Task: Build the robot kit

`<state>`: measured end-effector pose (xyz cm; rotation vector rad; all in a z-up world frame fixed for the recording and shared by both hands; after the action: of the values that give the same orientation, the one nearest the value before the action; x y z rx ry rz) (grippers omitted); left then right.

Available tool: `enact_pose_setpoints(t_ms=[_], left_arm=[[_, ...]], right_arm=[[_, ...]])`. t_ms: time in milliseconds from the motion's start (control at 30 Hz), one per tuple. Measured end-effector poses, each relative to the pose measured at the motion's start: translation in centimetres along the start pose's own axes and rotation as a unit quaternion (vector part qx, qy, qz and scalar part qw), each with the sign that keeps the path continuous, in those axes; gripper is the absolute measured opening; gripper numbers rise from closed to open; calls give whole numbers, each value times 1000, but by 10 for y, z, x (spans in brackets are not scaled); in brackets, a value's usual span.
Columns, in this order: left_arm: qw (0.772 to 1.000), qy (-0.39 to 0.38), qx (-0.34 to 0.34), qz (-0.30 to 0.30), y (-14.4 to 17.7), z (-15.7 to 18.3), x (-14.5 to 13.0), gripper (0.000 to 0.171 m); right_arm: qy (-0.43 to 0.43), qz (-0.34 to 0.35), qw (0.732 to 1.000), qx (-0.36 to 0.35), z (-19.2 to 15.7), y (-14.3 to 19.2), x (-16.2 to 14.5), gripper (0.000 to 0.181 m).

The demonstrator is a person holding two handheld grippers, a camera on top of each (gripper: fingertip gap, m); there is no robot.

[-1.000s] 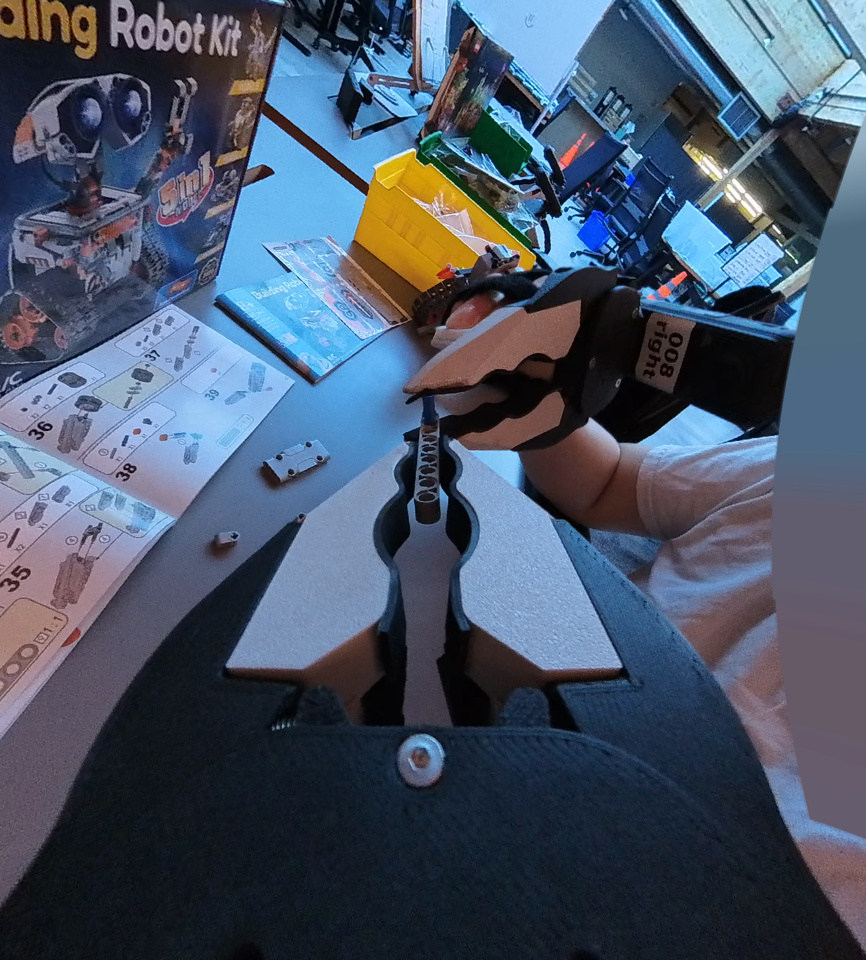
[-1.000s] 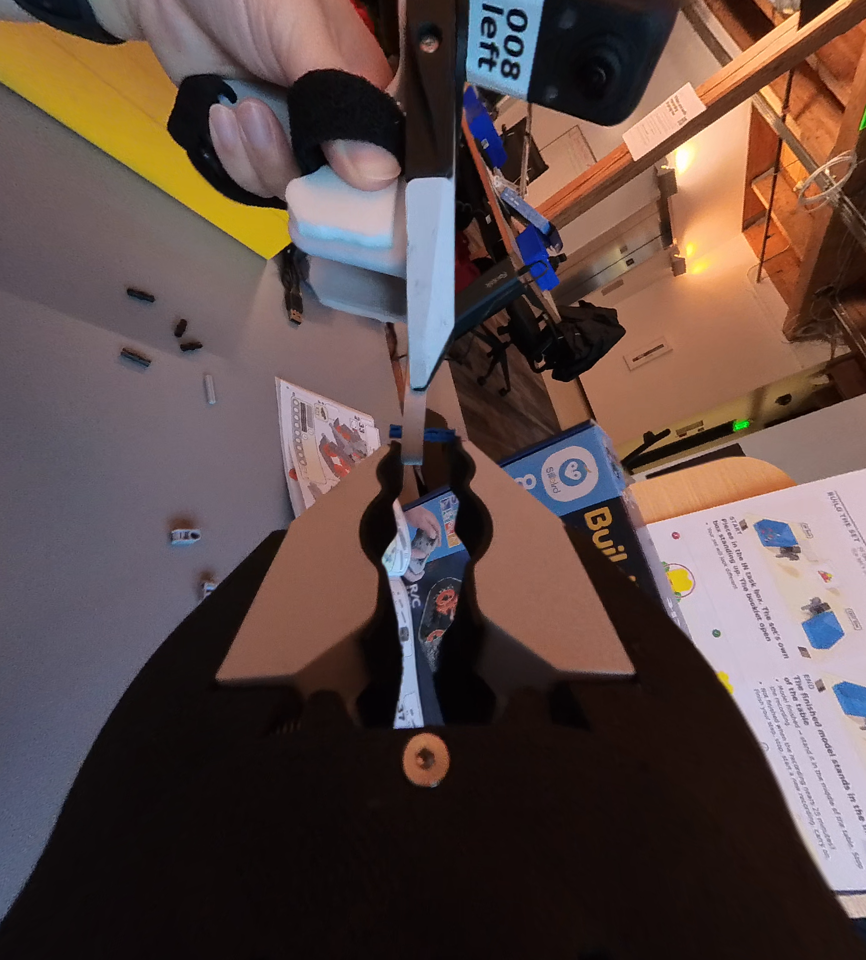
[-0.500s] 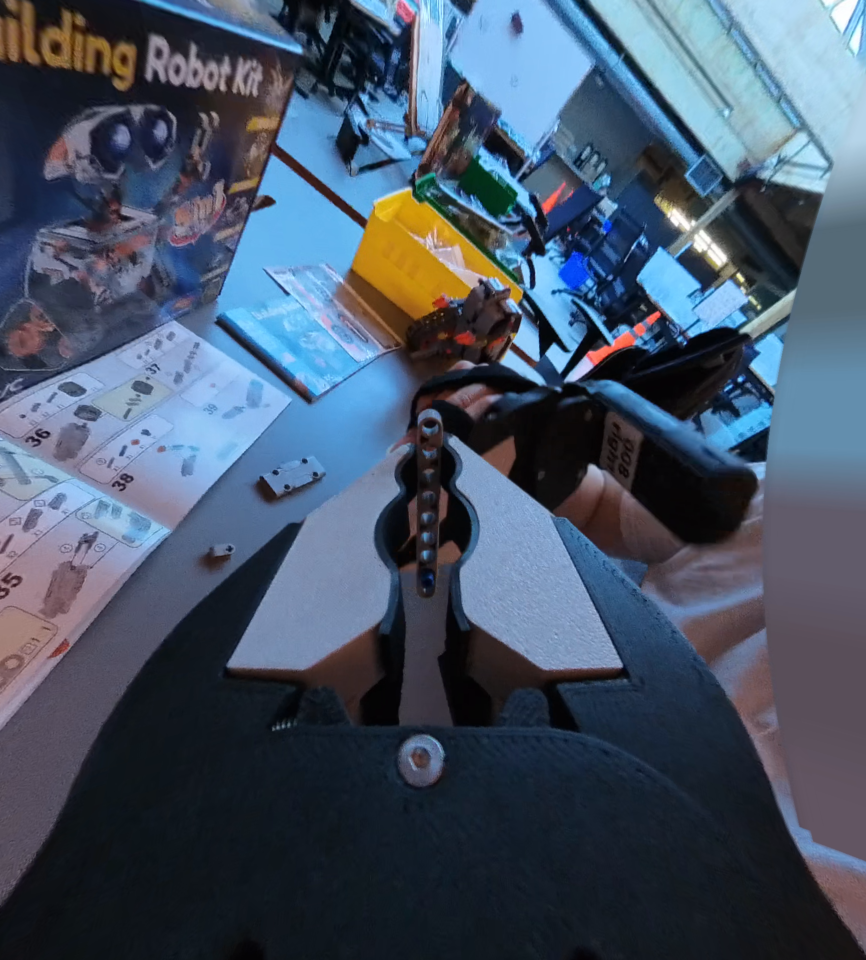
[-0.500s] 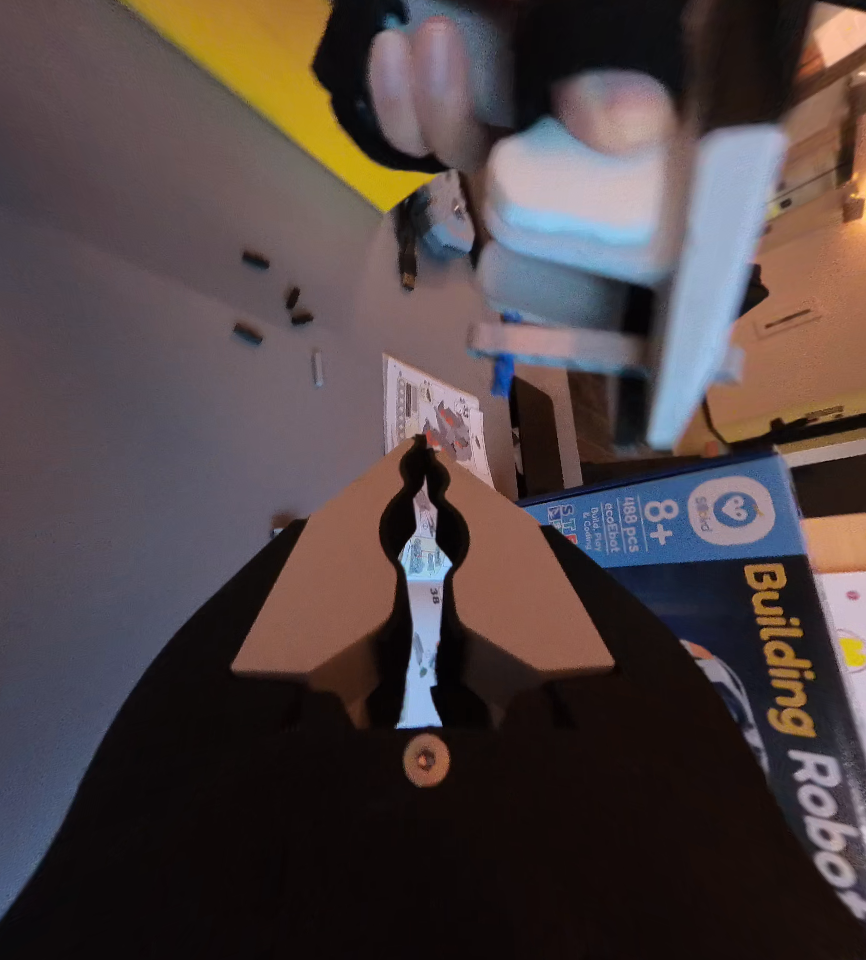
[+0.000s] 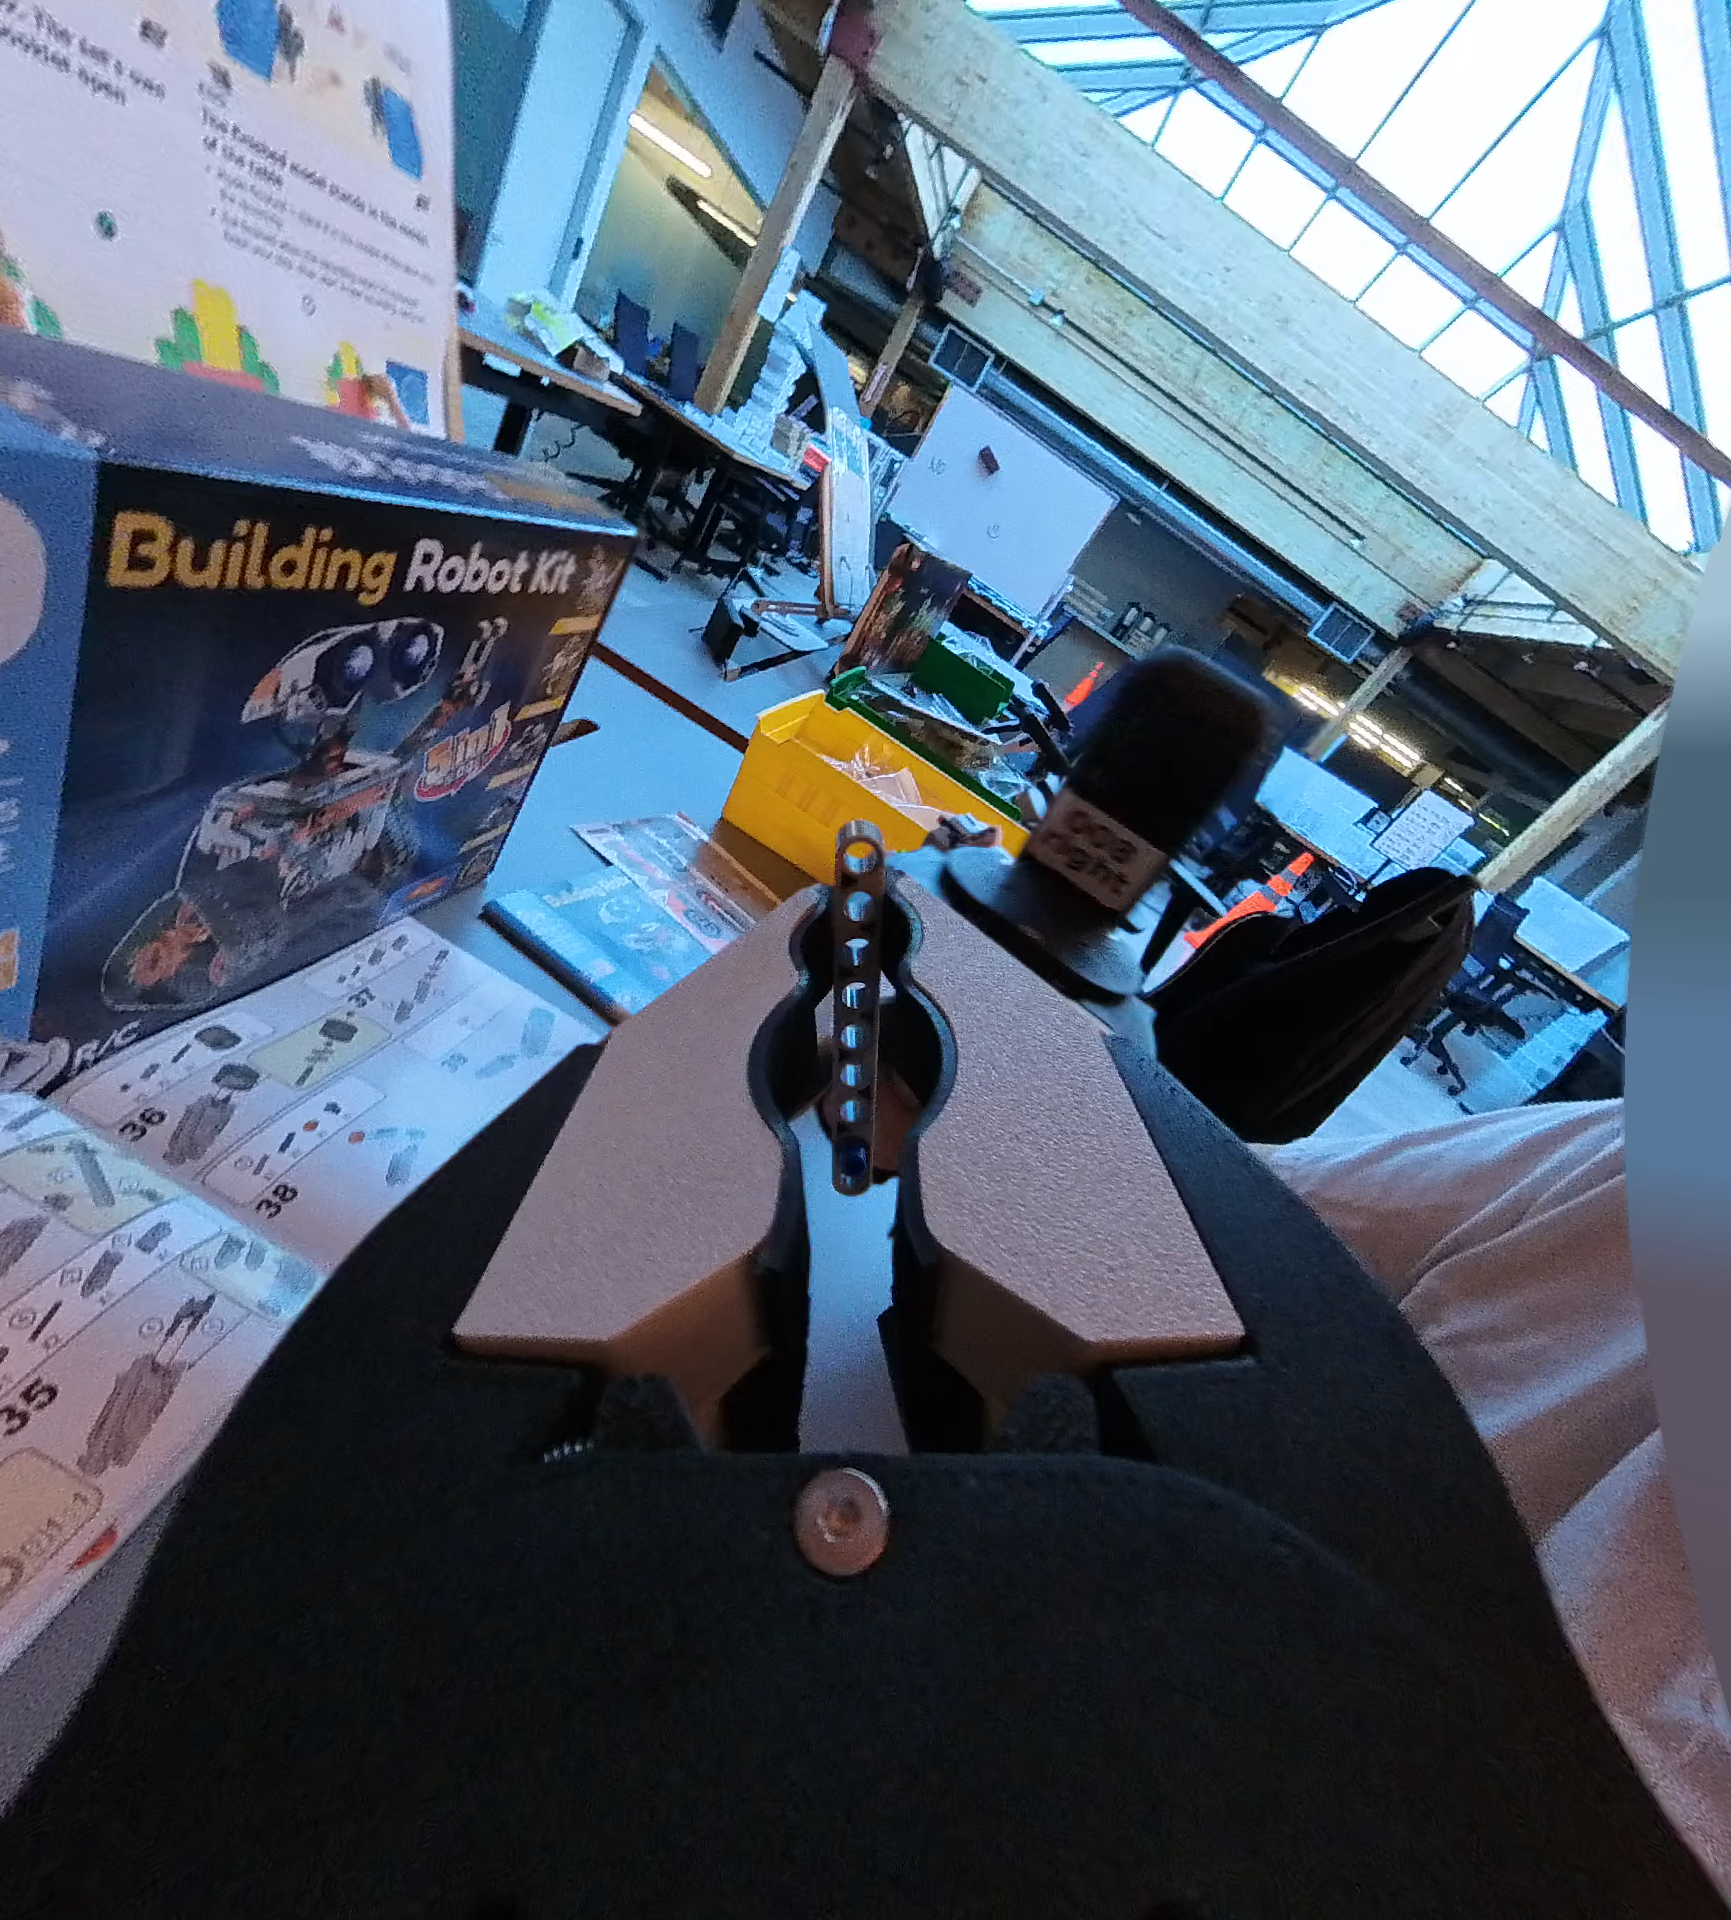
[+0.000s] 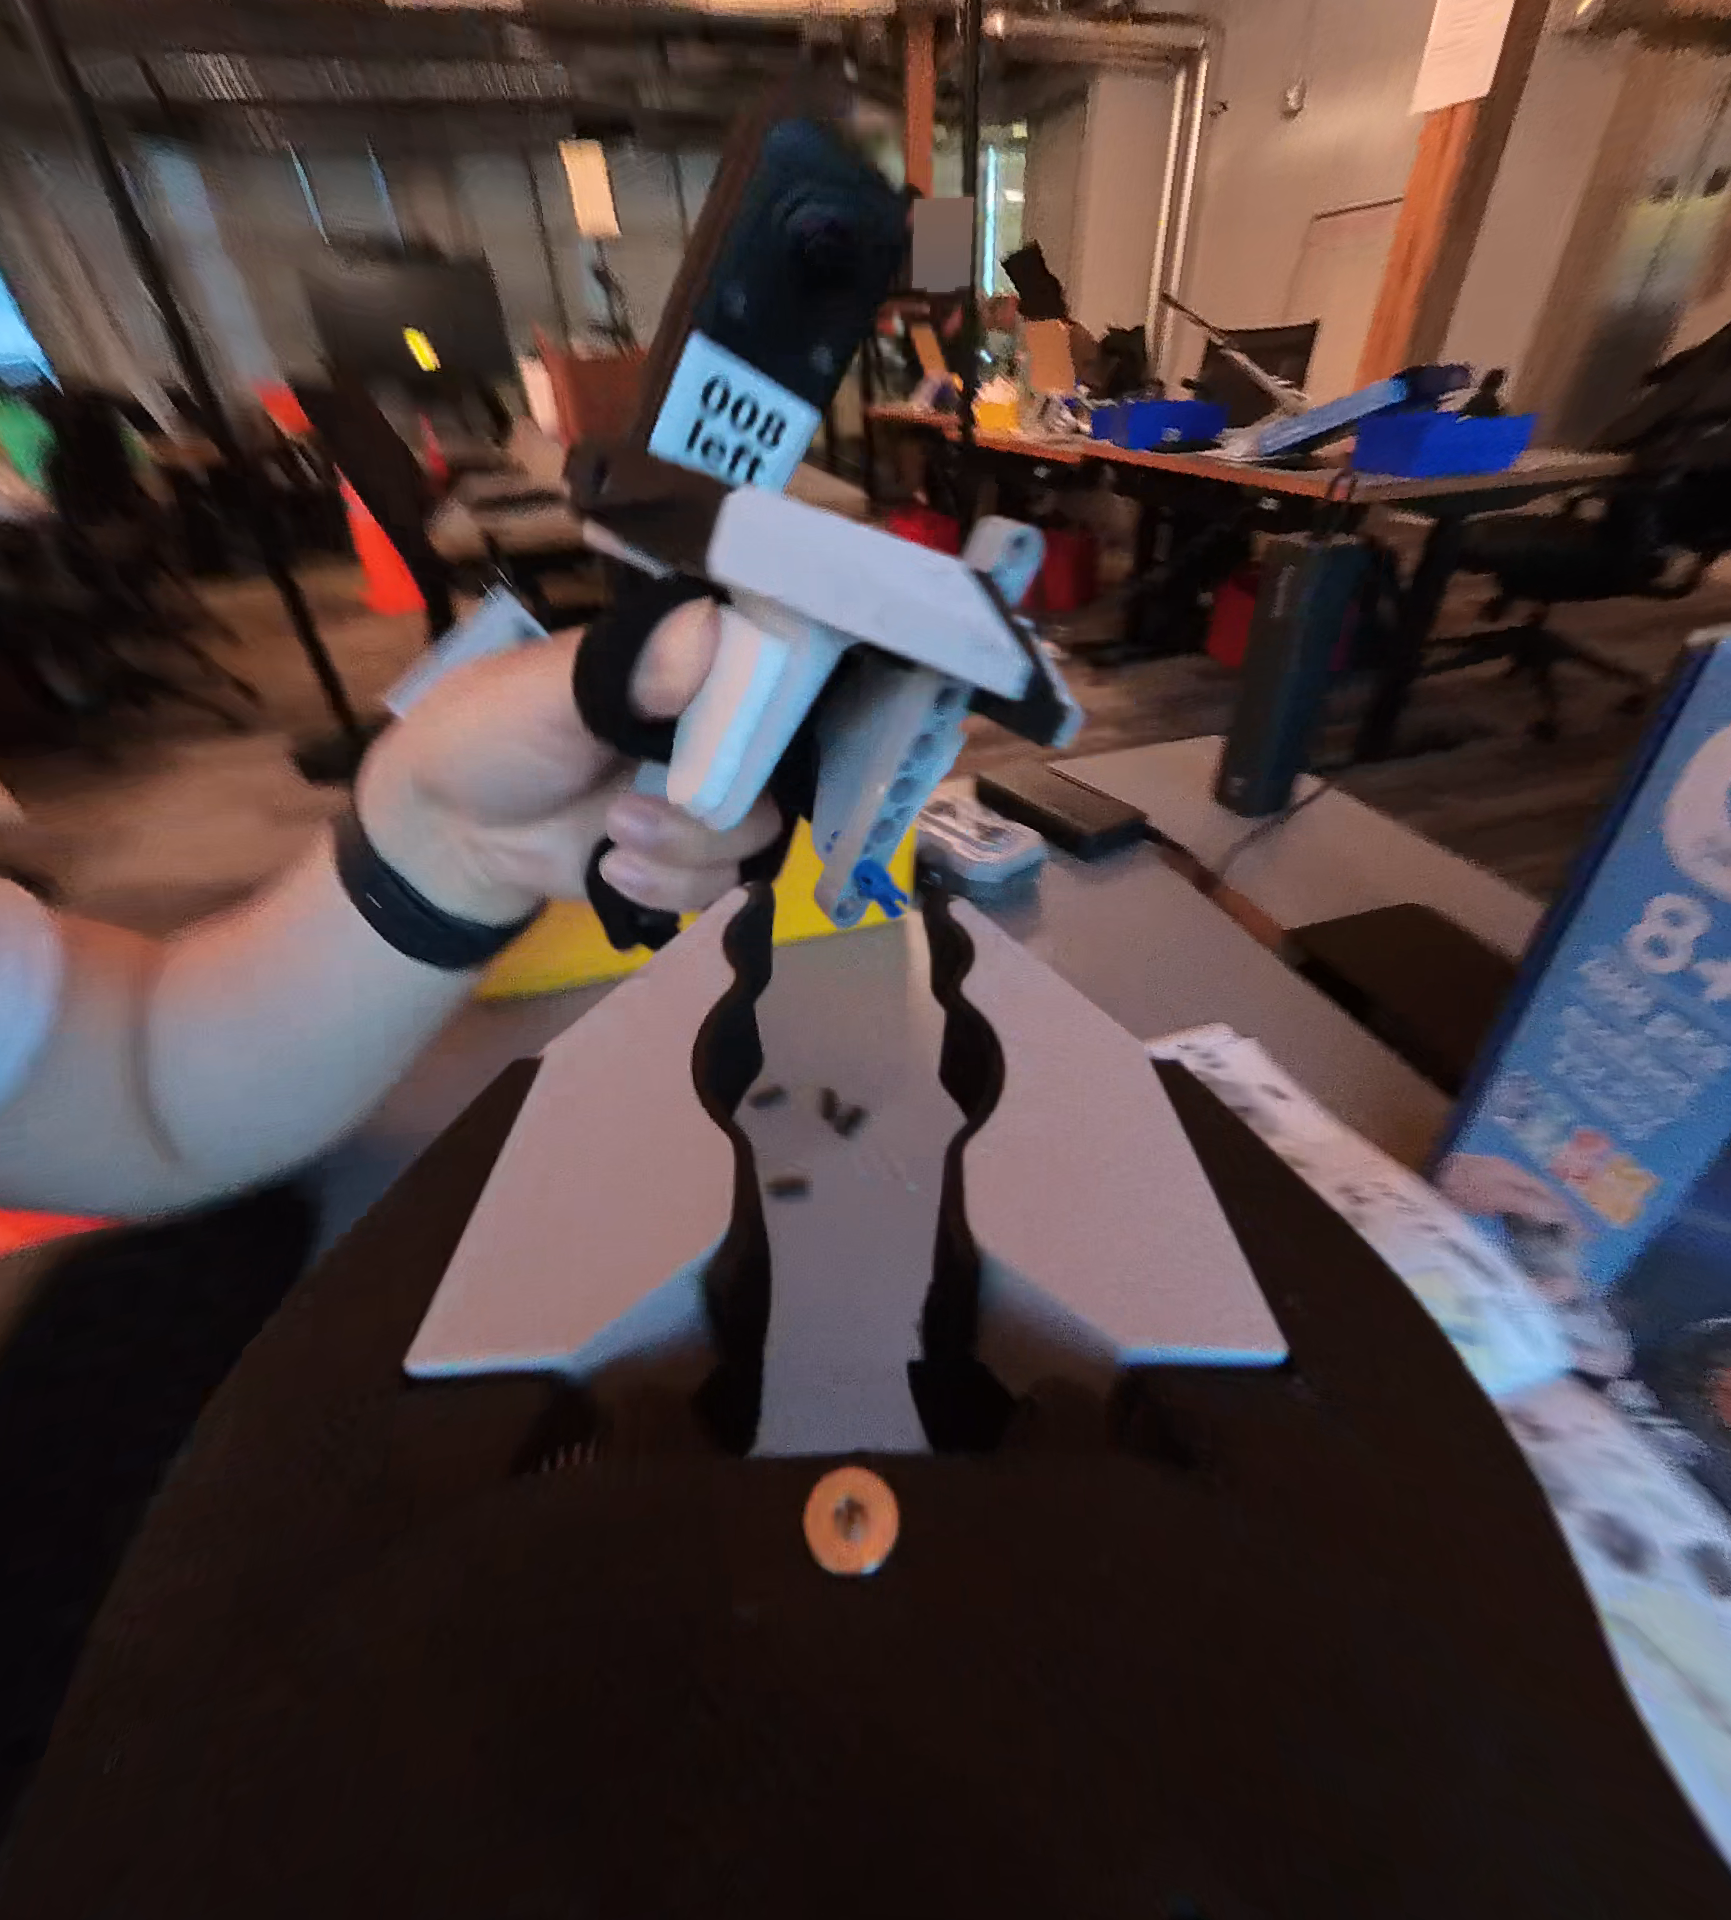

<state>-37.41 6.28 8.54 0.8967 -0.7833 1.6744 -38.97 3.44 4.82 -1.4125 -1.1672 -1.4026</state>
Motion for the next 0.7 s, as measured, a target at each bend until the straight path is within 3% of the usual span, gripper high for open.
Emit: enact_pose_setpoints(t_ms=[167,300,400,500,567,633,667,700], left_arm=[[999,-46,-19,3,-8,13,0,4],[998,-49,-26,15,-4,16,4,4],[998,-50,-28,-23,1,17,-2,4],[997,-47,-31,-54,-2,18,-11,4],[998,-30,-34,-54,-2,18,-11,0],[998,-6,-43,-45,-2,18,-10,0],[998,2,-49,-50,-2,19,-12,0],[997,4,-51,-54,-3,19,-13,0]], right_arm=[[-119,-6,988,101,-6,7,1,7],[-123,2,987,99,6,22,11,5],[-121,29,987,97,15,38,28,5],[-95,13,991,91,16,43,28,5],[-32,10,996,82,14,45,28,5],[124,16,992,19,14,49,30,38],[206,0,978,-10,13,51,27,37],[269,-22,962,-34,13,51,21,12]])
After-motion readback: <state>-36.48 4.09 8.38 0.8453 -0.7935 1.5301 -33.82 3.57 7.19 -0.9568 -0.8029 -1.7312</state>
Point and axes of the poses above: each gripper's, where its closed fingertips meet, y back along the fingers, x out of its top, z = x × y across the jaws, the point moved 1 cm from there along y, back along the fingers, and after that the axes turned 4 degrees about -x, right-handed, at the moved point
